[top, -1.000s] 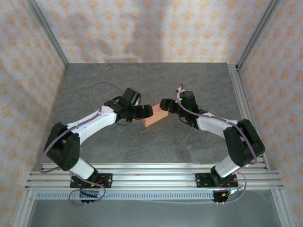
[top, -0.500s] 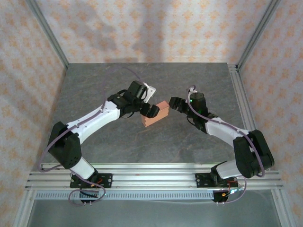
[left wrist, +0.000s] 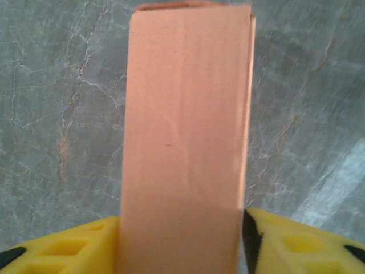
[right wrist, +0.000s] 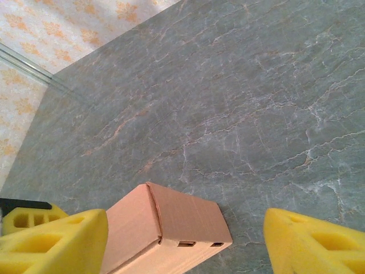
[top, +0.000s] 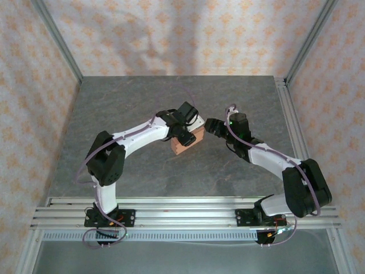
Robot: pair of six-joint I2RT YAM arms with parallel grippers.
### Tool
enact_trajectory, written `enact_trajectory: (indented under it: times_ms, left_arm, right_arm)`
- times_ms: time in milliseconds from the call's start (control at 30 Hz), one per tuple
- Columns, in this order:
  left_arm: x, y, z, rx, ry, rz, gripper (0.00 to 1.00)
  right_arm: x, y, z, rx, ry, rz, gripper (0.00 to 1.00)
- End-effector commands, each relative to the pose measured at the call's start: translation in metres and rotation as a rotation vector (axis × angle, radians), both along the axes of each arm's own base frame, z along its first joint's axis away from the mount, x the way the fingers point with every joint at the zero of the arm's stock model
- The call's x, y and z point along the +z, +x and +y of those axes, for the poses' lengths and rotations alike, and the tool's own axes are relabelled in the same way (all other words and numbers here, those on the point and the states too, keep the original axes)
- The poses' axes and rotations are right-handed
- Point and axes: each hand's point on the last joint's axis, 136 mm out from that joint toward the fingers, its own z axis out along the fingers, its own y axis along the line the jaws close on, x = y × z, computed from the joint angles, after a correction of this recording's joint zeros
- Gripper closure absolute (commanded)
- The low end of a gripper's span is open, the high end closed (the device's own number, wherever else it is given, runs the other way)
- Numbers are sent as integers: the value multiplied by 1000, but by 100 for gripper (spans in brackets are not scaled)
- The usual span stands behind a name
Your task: Fold the paper box
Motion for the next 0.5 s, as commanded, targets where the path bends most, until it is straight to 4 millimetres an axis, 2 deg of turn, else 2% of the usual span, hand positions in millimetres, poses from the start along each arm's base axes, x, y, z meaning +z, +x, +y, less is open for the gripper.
enact_trajectory:
  times_ms: [0, 100, 133, 200, 333, 467]
  left_arm:
    - [11, 7, 13, 7, 99, -53, 51]
    - [13, 9, 17, 15, 139, -84, 56]
    - [14, 11, 20, 25, 159, -103, 62]
    - [20, 15, 28, 55, 200, -151, 66]
    - [38, 26, 52, 152, 298, -269, 65]
    - [51, 36, 78, 256, 468, -386, 61]
  right_arm:
    - [1, -2, -9, -19, -30, -16, 28]
    - [1, -1, -8, -18, -29, -17, 28]
    - [0, -1, -7, -15, -28, -16, 28]
    - [-1, -1, -8, -16, -29, -14, 28]
    - [-4, -1, -7, -16, -23, -9, 28]
    - [-5, 0, -5, -12, -14, -6, 28]
